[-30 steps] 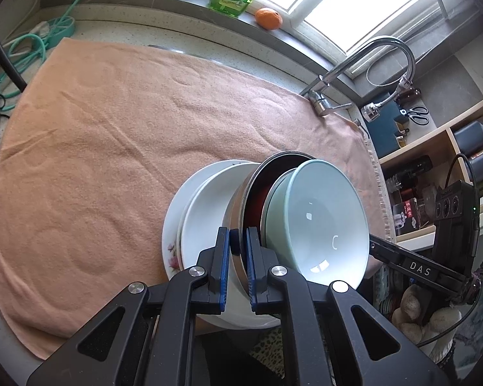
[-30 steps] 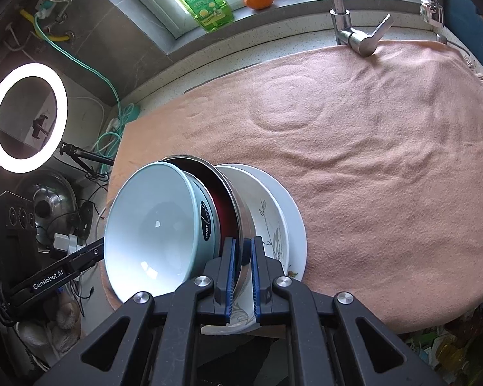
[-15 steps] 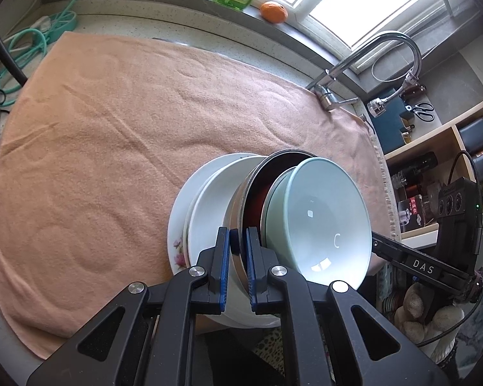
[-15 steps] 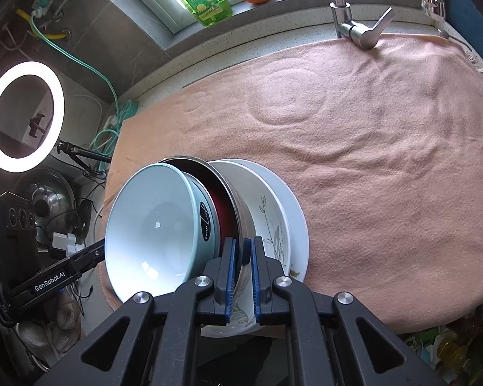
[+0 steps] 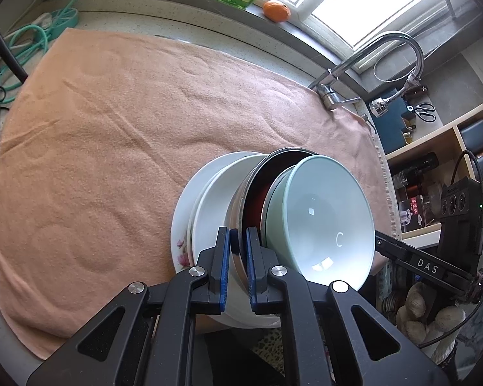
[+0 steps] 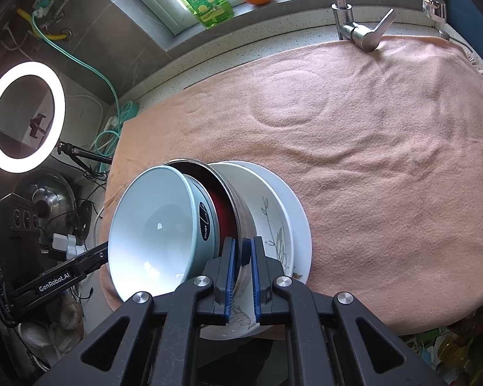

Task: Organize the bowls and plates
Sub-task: 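Lower the bowl stack onto the plate stack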

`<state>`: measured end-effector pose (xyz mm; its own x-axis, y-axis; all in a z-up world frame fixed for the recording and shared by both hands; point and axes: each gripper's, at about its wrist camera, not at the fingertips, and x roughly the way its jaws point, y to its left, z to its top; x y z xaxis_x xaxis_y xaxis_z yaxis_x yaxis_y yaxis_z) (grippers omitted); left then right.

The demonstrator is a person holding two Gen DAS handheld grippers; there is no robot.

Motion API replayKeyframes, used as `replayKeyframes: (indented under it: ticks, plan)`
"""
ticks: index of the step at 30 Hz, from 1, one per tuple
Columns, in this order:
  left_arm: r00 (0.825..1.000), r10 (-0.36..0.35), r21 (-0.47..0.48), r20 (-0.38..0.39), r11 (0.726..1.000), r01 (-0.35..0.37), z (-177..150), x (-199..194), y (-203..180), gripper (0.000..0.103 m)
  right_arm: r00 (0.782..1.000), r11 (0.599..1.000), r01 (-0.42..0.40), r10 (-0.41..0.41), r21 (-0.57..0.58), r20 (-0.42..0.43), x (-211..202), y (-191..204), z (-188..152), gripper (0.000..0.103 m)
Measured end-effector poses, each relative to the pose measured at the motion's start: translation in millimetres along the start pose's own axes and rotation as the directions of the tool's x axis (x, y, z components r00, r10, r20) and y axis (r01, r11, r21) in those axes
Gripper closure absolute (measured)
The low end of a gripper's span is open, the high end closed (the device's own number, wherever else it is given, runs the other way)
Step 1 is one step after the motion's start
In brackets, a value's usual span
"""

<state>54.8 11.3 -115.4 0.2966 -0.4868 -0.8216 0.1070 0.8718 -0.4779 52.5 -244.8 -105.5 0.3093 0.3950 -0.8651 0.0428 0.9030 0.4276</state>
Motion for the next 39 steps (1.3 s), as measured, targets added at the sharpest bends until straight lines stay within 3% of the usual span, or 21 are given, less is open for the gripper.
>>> replayKeyframes:
  ticks: [30, 39]
  plan:
    - [0.999, 0.028, 0.045, 0.019, 0.999, -0.029, 0.1, 1.3, 0.7, 0.089, 0.997, 0.998, 0.053, -0.052, -0.021, 0.064, -4.2, 8.7, -12.6, 0.090]
    - [0.998, 0.036, 0.037, 0.045, 0.999, -0.037, 1.3, -7.0, 5.8, 0.086, 0.995, 0.998, 0.063, -0.061, -0.026, 0.084, -11.3, 8.1, -14.3, 0.085]
